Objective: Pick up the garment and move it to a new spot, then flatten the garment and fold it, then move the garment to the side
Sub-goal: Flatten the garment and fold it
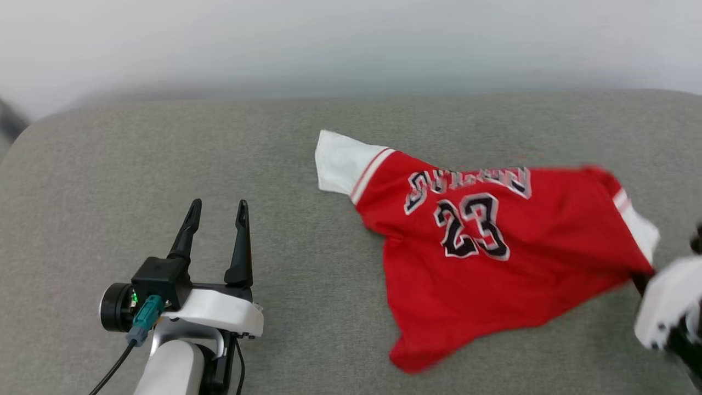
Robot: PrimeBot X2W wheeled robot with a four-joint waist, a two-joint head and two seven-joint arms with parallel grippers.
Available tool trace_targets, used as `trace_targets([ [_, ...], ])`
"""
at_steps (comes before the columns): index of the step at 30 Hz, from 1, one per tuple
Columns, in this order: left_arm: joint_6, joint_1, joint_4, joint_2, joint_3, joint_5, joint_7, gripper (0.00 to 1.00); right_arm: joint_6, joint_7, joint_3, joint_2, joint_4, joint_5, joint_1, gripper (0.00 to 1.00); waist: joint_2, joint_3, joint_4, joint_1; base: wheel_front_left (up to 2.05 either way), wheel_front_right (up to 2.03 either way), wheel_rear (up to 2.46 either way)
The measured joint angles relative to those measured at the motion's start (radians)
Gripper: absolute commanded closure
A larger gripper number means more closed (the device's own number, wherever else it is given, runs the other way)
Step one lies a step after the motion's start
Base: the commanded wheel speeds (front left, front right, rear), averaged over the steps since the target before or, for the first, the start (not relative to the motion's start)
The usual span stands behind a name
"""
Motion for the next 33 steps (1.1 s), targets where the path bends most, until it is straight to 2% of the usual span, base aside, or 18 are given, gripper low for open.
trace_targets([
  [5, 0.000, 0.010, 0.007, 0.002, 0.001, -0.001, 0.000, 0.00, 0.000, 0.002, -0.131, 0.076, 0.098, -0.014, 0.113, 1.00, 0.0000, -0.005, -0.022, 0.0000, 0.00, 0.00, 0.00],
  [6, 0.000, 0.011, 0.011, 0.003, 0.001, -0.001, 0.000, 0.00, 0.000, -0.012, -0.140, 0.091, 0.117, -0.016, 0.123, 0.95, 0.0000, -0.005, -0.024, 0.0000, 0.00, 0.00, 0.00],
  [7, 0.000, 0.011, 0.015, 0.004, 0.002, -0.003, 0.000, 0.00, 0.000, -0.033, -0.142, 0.101, 0.136, -0.017, 0.130, 0.59, 0.0000, -0.006, -0.025, 0.0000, 0.00, 0.00, 0.00],
  [8, 0.001, 0.012, 0.017, 0.004, 0.002, -0.003, 0.000, 0.00, 0.000, -0.061, -0.143, 0.108, 0.150, -0.022, 0.135, 0.02, 0.0000, -0.006, -0.026, 0.0000, 0.00, 0.00, 0.00],
  [13, 0.009, 0.030, 0.024, 0.008, 0.007, -0.011, 0.000, 0.00, 0.000, -0.277, -0.115, 0.129, 0.173, -0.026, 0.135, 0.00, 0.0000, -0.013, -0.028, 0.0000, 0.00, 0.00, 0.00],
  [17, 0.014, 0.048, 0.029, 0.010, 0.009, -0.020, 0.001, 0.00, 0.000, -0.462, -0.113, 0.131, 0.134, -0.053, 0.132, 0.00, 0.0000, -0.031, -0.028, -0.0001, 0.00, 0.00, 0.00],
  [19, 0.015, 0.062, 0.031, 0.013, 0.009, -0.022, 0.003, 0.00, 0.000, -0.516, -0.106, 0.138, 0.105, -0.070, 0.131, 0.00, 0.0000, -0.044, -0.028, 0.0000, 0.00, 0.00, 0.00],
  [24, 0.023, 0.088, 0.032, 0.019, 0.010, -0.029, 0.006, 0.00, 0.000, -0.603, -0.059, 0.151, 0.017, -0.132, 0.140, 0.00, 0.0000, -0.081, -0.029, 0.0000, 0.00, 0.00, 0.00],
  [27, 0.025, 0.099, 0.032, 0.019, 0.009, -0.030, 0.009, 0.00, 0.000, -0.620, -0.028, 0.154, -0.019, -0.160, 0.148, 0.00, 0.0000, -0.095, -0.029, -0.0001, 0.00, 0.00, 0.00],
  [28, 0.032, 0.112, 0.029, 0.020, 0.007, -0.030, 0.013, 0.00, 0.000, -0.636, 0.017, 0.156, -0.052, -0.194, 0.166, 0.00, 0.0000, -0.110, -0.030, -0.0001, 0.00, 0.00, 0.00],
  [33, 0.036, 0.139, 0.019, 0.026, 0.003, -0.033, 0.023, 0.00, 0.000, -0.638, 0.099, 0.165, -0.102, -0.211, 0.184, 0.00, 0.0000, -0.131, -0.037, -0.0001, 0.00, 0.00, 0.00],
])
